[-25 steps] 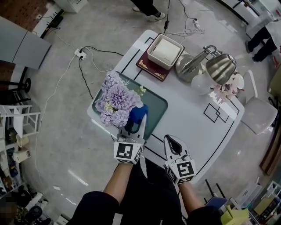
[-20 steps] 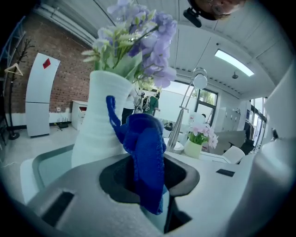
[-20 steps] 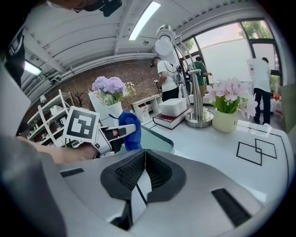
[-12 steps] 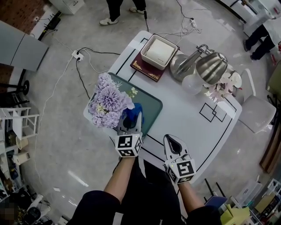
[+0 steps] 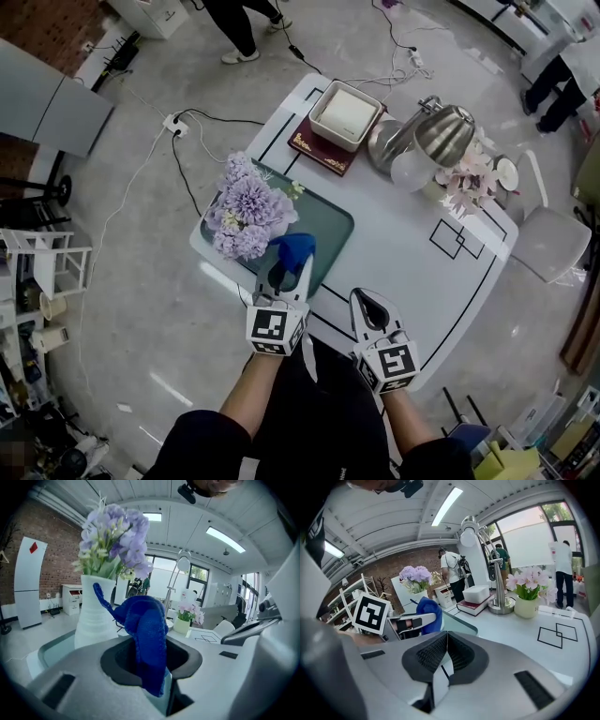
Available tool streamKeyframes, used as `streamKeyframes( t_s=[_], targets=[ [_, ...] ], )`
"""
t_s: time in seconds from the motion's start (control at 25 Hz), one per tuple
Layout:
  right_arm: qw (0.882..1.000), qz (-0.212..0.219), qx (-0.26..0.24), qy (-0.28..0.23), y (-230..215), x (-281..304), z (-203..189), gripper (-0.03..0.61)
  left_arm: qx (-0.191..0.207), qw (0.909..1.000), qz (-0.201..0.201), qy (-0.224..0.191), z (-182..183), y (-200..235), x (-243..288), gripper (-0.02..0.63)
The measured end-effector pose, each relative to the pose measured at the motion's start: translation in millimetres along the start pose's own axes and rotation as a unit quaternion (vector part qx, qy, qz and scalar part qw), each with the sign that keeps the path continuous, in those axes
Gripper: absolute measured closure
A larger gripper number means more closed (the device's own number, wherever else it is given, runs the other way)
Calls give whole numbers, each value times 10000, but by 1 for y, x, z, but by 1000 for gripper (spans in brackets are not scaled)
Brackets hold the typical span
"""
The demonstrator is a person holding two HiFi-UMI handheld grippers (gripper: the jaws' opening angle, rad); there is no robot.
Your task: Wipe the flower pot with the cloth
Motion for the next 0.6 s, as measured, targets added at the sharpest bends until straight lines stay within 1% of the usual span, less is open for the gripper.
streamKeyframes(
  t_s=[0.12,0.24,0.4,0.48,0.6],
  targets=[
    [9999,64,-124,-96,11,-1,4,570,58,9998,-161,-135,15,-6,-19,495],
    [9996,9,-188,-207,24,-6,10,570,180,9991,-349,-176,23,-12,-40,495],
    [9990,-204,-214,-342,40,-14,12,571,495,9963,-704,-82,20,-19,-68,495],
    [9983,-325,-207,-441,51,-19,14,569,544,9946,-888,-20,18,-23,-80,495],
    [9965,-520,-223,-607,70,-28,14,571,652,9910,-1165,-35,16,-27,-101,495]
  ],
)
Point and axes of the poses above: the fingertips, and each gripper's own axes: x forward along the fingers, y to its left, z out of its top, the point moved 3 cm from there along -x, backward along the fingers, and after that the axes turned 4 degrees about -y, right-handed, at the moved point
